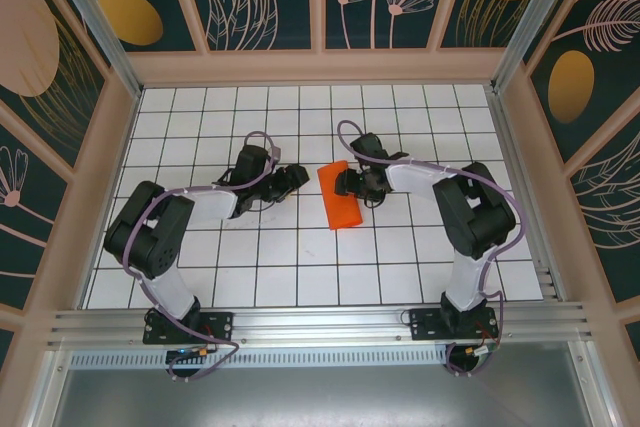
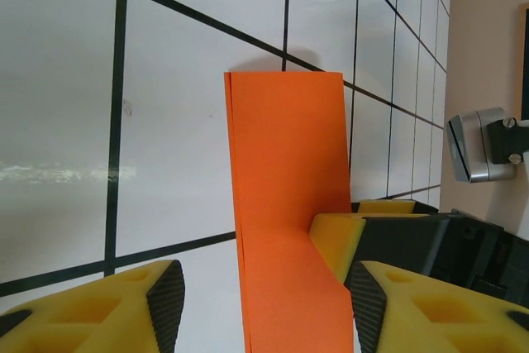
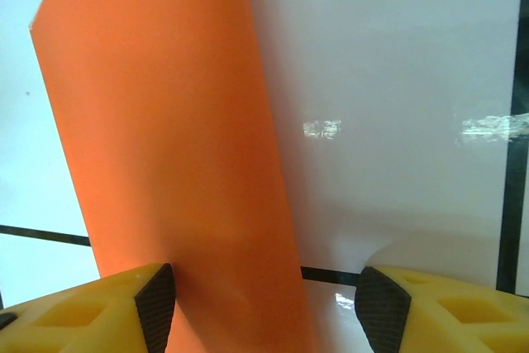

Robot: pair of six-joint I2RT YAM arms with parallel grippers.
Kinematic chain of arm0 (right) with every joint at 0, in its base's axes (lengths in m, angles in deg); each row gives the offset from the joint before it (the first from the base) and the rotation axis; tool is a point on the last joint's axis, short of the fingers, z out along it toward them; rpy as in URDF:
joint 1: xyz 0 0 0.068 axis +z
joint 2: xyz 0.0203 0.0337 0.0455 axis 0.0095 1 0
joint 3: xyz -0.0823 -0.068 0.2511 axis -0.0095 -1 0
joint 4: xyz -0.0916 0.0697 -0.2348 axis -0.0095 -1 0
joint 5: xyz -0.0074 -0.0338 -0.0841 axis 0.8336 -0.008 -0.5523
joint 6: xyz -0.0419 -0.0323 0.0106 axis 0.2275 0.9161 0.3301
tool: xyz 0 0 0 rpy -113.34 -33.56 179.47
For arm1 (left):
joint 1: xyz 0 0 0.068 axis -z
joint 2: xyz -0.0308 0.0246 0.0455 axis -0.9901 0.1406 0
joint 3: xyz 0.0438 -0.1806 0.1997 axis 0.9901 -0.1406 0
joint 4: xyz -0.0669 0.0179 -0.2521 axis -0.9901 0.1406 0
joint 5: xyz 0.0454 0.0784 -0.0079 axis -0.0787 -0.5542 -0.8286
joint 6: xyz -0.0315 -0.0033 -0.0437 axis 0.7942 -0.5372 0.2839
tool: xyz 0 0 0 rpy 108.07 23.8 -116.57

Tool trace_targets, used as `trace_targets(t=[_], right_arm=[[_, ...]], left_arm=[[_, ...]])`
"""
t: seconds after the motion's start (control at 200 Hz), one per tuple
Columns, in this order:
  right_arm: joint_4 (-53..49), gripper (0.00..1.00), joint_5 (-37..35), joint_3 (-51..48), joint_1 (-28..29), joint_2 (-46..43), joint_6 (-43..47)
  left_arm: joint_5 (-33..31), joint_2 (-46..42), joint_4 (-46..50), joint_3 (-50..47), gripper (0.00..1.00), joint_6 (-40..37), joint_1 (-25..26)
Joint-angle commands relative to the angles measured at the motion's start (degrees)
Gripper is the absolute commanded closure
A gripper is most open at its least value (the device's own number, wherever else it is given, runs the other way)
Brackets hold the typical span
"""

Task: Fold a paper plane with a square sheet of paper (pick it up from the middle)
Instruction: Fold the square sheet of paper in half at the center of the table, then hold the square sheet of paper at the center of the table.

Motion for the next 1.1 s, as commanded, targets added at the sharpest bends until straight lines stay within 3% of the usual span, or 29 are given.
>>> trace_targets(t=[0.0, 0.55, 1.096], right_arm=[[-0.15, 0.34, -4.53, -1.96, 0.91, 6.64, 0.04], [-1.46, 0.34, -8.41, -1.66, 1.73, 11.21, 0.67], [-2.52, 0.33, -8.41, -0.65, 1.36, 14.03, -0.37]], left_arm=[[-1.02, 1.29, -1.31, 1.59, 0.42, 0.43, 0.23], [-0.07, 4.51, -0.02, 5.21, 0.43, 0.17, 1.18], [1.73, 7.55, 0.43, 7.78, 0.55, 0.7, 2.22]])
